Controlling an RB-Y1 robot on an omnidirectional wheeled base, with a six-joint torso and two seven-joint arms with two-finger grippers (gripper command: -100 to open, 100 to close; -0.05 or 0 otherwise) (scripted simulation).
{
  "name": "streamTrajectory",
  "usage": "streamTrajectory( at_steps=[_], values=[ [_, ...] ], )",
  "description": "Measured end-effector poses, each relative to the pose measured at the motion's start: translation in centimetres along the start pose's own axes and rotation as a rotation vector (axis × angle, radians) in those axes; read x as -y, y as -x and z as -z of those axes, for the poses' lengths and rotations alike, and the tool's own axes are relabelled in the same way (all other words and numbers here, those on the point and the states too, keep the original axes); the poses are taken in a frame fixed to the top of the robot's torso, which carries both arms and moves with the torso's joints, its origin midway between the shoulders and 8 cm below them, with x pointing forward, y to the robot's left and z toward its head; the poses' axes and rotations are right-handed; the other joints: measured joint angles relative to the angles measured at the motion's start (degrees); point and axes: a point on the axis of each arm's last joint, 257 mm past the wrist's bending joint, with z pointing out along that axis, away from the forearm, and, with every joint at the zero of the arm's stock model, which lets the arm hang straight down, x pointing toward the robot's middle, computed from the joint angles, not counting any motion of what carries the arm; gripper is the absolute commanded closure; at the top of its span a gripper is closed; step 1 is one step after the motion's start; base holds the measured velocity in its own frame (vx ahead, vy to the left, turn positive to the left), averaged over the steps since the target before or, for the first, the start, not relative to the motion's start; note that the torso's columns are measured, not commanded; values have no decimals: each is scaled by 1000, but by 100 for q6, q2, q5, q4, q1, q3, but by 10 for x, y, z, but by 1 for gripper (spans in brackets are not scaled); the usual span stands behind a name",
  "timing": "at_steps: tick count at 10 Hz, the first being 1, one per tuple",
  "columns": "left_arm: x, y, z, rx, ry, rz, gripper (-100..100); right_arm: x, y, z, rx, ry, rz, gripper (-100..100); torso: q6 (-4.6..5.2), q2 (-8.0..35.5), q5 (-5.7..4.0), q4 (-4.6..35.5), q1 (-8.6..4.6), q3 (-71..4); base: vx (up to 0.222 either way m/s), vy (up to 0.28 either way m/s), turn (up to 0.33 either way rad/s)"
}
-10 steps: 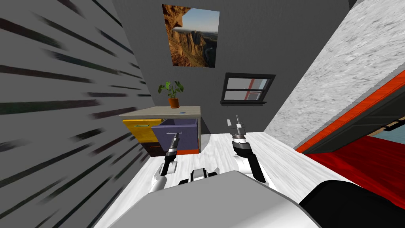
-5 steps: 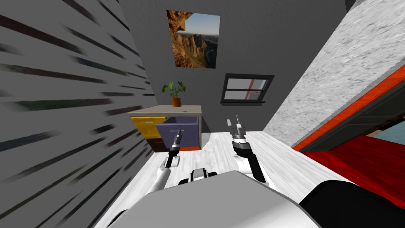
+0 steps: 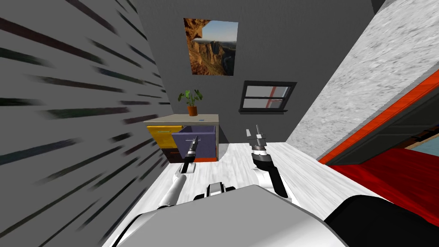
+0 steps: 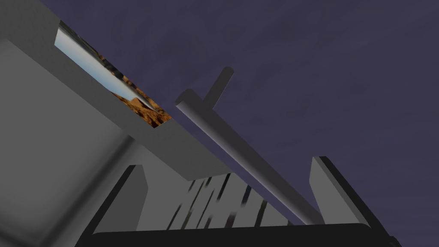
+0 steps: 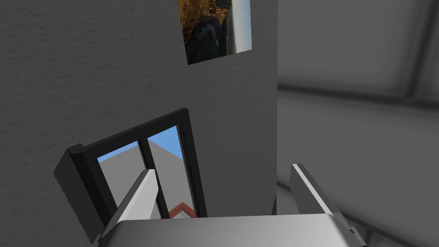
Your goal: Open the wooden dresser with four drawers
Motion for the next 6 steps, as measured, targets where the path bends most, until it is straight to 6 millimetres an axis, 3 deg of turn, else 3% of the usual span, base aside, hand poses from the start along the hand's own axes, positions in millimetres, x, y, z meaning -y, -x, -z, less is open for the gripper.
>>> streamTrajectory(
  at_steps=[4,5,6],
  values=[
    [2,2,-22,-13,12,8,-100,0,0,0,0,0,0,0,-10,51,-16,45,-12,33,-34,-6,10],
    [0,0,-21,-18,20,9,0,0,0,0,0,0,0,0,-5,42,-11,31,-13,29,0,0,0],
    [-2,-1,-19,-21,27,10,0,0,0,0,0,0,0,0,-2,29,-7,20,-12,20,0,0,0]
  ],
)
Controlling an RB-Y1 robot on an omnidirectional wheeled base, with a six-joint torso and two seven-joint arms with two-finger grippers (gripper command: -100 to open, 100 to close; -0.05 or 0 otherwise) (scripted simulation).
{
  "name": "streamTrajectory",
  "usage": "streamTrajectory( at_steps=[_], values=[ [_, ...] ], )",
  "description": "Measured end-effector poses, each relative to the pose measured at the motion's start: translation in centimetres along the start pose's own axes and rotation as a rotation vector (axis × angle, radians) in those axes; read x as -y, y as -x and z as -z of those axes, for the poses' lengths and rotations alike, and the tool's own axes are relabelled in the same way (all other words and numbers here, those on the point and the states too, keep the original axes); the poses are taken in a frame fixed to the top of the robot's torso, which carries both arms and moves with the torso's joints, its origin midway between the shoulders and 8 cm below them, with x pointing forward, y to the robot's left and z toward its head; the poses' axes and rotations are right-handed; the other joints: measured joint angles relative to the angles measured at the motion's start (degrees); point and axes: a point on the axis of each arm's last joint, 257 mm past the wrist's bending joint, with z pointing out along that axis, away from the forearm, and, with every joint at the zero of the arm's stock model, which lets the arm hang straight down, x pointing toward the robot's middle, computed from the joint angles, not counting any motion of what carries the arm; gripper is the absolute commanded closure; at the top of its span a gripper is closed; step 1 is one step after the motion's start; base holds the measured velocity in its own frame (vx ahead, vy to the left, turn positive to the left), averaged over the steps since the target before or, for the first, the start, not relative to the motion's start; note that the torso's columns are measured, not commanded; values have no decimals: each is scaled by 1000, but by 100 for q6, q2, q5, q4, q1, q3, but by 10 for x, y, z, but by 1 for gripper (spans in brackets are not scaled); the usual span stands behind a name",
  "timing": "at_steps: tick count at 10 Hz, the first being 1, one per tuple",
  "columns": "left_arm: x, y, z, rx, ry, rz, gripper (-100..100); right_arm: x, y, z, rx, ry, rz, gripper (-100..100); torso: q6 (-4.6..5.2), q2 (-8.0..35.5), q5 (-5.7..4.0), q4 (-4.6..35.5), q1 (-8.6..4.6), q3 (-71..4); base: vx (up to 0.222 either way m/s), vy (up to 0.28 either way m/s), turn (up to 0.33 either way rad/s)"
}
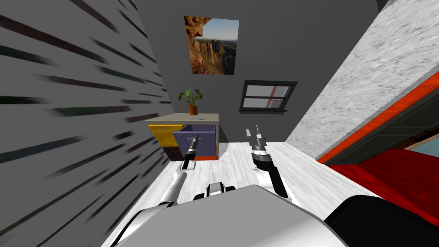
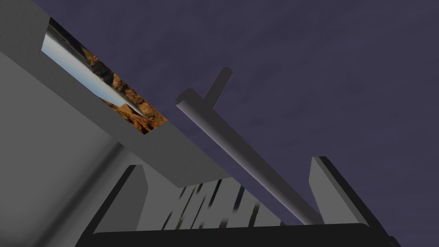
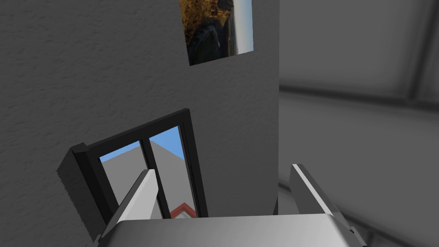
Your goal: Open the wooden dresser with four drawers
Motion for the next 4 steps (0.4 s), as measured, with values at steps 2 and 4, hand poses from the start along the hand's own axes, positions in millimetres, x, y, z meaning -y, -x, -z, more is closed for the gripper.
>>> streamTrajectory(
  at_steps=[2,4],
  values=[
    [-3,-2,3,-5,10,1,0,0,0,0,0,0,0,0,3,-18,5,-15,3,-12,0,0,0],
    [-5,-3,4,-7,15,2,0,0,0,0,0,0,0,0,3,-27,9,-24,7,-17,0,0,0]
  ],
)
